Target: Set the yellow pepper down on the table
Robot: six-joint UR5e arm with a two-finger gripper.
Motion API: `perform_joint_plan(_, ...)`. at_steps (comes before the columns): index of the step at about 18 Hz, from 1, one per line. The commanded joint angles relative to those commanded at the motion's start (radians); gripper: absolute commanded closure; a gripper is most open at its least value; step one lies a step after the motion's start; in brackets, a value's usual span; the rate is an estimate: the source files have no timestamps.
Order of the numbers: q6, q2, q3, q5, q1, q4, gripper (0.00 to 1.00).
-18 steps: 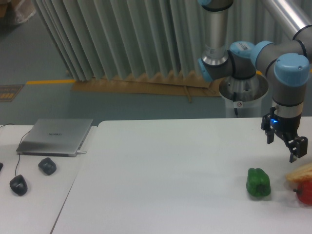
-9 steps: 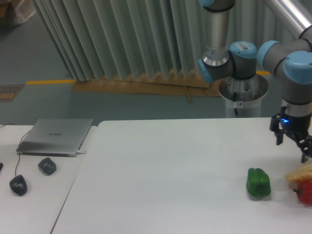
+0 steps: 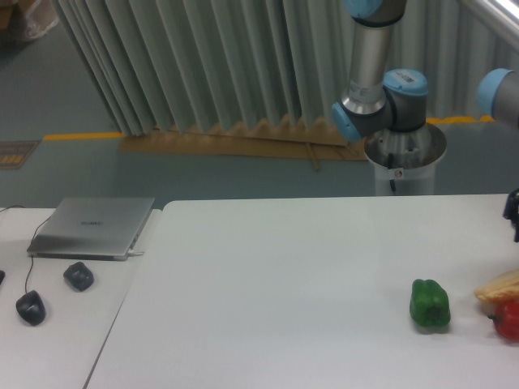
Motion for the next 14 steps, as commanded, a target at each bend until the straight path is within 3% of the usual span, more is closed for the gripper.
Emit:
perform_joint_plan(3,0.163,-0.002,0.002,0.002,0.037,-0.002,0.0)
perform_joint_plan(7,0.257,-0.015,0.003,0.009,0.043,0.0,0.0)
perform_joint_plan(12,0.618,-0.055,0.023,0.0,0.118,0.002,0.0)
perform_joint_plan(14,0.697,-0.069,0.026,-0.001,0.121,0.003,0.0)
